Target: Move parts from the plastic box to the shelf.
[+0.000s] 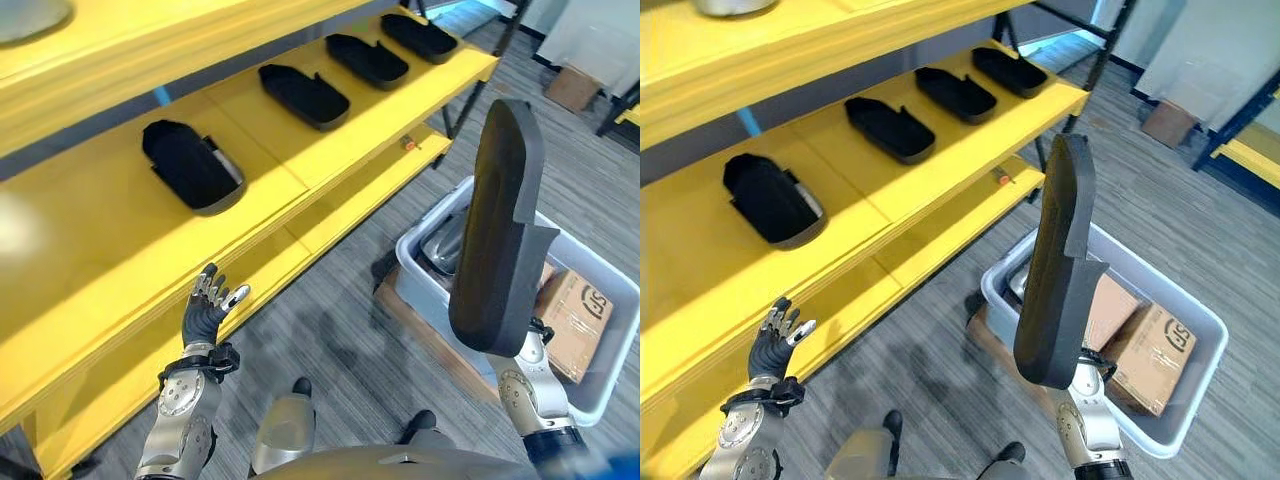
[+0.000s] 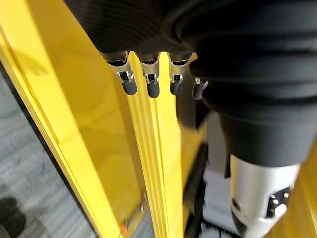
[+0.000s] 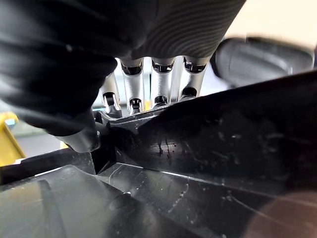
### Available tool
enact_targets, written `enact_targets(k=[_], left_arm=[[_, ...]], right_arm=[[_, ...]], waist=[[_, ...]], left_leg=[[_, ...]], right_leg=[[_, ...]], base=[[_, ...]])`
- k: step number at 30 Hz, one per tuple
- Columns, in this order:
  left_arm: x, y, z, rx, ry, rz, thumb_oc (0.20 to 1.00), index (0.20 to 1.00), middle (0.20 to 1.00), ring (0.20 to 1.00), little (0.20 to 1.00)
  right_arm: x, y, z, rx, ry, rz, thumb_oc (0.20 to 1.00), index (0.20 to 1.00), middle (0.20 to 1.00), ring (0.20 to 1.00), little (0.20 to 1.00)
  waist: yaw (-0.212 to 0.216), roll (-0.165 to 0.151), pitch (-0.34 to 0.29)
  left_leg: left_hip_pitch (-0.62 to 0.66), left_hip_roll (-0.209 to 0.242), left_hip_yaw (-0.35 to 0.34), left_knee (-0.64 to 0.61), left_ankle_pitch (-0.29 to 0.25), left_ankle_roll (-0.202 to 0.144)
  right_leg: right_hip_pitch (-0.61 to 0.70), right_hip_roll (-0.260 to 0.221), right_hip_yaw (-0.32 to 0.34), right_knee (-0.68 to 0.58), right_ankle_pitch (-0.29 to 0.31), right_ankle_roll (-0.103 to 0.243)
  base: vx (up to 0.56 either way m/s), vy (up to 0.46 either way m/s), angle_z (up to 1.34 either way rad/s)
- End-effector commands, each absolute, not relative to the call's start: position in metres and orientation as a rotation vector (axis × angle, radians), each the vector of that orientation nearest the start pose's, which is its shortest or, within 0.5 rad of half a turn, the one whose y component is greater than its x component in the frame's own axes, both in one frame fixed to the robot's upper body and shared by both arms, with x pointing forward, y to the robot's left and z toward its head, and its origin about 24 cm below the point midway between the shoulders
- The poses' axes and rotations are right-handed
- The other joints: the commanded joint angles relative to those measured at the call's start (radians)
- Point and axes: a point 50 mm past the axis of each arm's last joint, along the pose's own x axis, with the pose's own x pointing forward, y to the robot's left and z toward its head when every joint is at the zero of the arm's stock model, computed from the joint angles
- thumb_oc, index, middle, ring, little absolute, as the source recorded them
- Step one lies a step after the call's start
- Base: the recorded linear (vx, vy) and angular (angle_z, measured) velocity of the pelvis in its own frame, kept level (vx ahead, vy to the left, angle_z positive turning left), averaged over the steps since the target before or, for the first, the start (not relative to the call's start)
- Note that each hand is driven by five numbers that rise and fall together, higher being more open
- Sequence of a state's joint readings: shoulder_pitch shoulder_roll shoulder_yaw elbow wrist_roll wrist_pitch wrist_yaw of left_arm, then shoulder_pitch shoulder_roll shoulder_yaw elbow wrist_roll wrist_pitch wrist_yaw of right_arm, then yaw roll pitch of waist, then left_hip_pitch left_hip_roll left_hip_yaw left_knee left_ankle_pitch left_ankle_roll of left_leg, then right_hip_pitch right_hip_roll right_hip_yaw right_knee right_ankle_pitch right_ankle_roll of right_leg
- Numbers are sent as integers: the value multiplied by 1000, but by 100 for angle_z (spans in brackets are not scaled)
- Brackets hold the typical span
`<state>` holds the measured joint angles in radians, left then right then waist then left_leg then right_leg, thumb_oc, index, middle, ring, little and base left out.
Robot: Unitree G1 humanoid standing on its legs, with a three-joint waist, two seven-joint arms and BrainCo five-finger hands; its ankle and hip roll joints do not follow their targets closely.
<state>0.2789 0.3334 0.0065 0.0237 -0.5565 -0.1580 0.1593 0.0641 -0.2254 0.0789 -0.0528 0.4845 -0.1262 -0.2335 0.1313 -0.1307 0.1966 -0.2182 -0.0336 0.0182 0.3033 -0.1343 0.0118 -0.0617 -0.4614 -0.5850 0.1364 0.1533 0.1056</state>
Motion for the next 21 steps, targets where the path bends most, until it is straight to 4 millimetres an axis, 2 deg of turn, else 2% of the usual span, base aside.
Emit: enact_targets(k=[1,2,3,4,5,6,7,10,12,14,16,21], left_arm=[[198,248,45,-95,-52,238,1000,1000,1000,1000,1000],[200,248,47,-87,-57,229,1000,1000,1000,1000,1000],[200,248,47,-87,-57,229,1000,1000,1000,1000,1000],[204,245,49,-72,-61,204,1000,1000,1000,1000,1000],[206,243,49,-73,-62,195,1000,1000,1000,1000,1000],[206,243,49,-73,-63,194,1000,1000,1000,1000,1000],[206,239,47,-78,-53,178,1000,1000,1000,1000,1000],[206,237,46,-90,-49,169,1000,1000,1000,1000,1000],[206,235,45,-96,-46,168,1000,1000,1000,1000,1000],[205,234,44,-100,-43,169,1000,1000,1000,1000,1000],[202,233,41,-114,-38,174,1000,1000,1000,1000,1000],[186,239,32,-152,5,232,1000,1000,1000,1000,1000]], right_arm=[[244,-199,81,240,-233,-168,200,200,200,200,200],[242,-200,79,242,-221,-167,200,200,200,200,200],[243,-200,79,241,-221,-167,200,200,200,200,200],[240,-200,77,241,-217,-161,200,200,200,200,200],[238,-202,76,239,-212,-165,200,200,200,200,200],[238,-202,76,239,-213,-165,200,200,200,200,200],[235,-204,71,238,-196,-165,200,200,200,200,200],[232,-206,65,258,-172,-166,200,200,200,200,200],[232,-204,63,269,-164,-159,200,200,200,200,200],[231,-204,63,264,-159,-152,200,200,200,200,200],[227,-202,58,269,-136,-140,200,200,200,200,200],[219,-210,47,244,-74,-153,200,200,200,200,200]], waist=[[-49,74,-17],[-67,85,-20],[-66,85,-23],[-98,100,-17],[-112,104,-12],[-114,104,-13],[-124,99,-7],[-135,81,-12],[-150,73,-18],[-158,67,-13],[-154,62,-12],[-142,74,-53]], left_leg=[[71,-7,-42,-202,60,18],[85,-10,-61,-234,77,24],[83,-11,-59,-237,82,24],[111,-15,-100,-272,106,31],[124,-18,-111,-291,122,34],[123,-17,-112,-293,125,33],[148,-21,-127,-316,133,34],[159,-28,-137,-315,133,27],[168,-39,-156,-320,136,23],[176,-51,-167,-312,133,20],[194,-60,-167,-312,132,22],[214,-49,-142,-327,126,21]], right_leg=[[55,31,212,12,97,86],[19,76,297,36,76,72],[13,76,299,37,77,71],[-44,185,415,105,9,39],[-62,249,423,129,-62,17],[-63,249,421,129,-62,16],[-68,310,396,143,-136,-5],[-63,394,408,100,-189,-18],[-95,464,487,51,-191,-20],[-99,488,537,11,-173,-23],[-49,468,526,-12,-177,-24],[16,469,522,-79,-181,-35]], base=[[85,428,50],[52,330,84],[110,218,96],[102,205,83],[103,202,33],[67,142,78],[57,59,83],[59,17,47],[54,-12,3],[39,-8,28],[37,-38,44],[31,-92,8]])
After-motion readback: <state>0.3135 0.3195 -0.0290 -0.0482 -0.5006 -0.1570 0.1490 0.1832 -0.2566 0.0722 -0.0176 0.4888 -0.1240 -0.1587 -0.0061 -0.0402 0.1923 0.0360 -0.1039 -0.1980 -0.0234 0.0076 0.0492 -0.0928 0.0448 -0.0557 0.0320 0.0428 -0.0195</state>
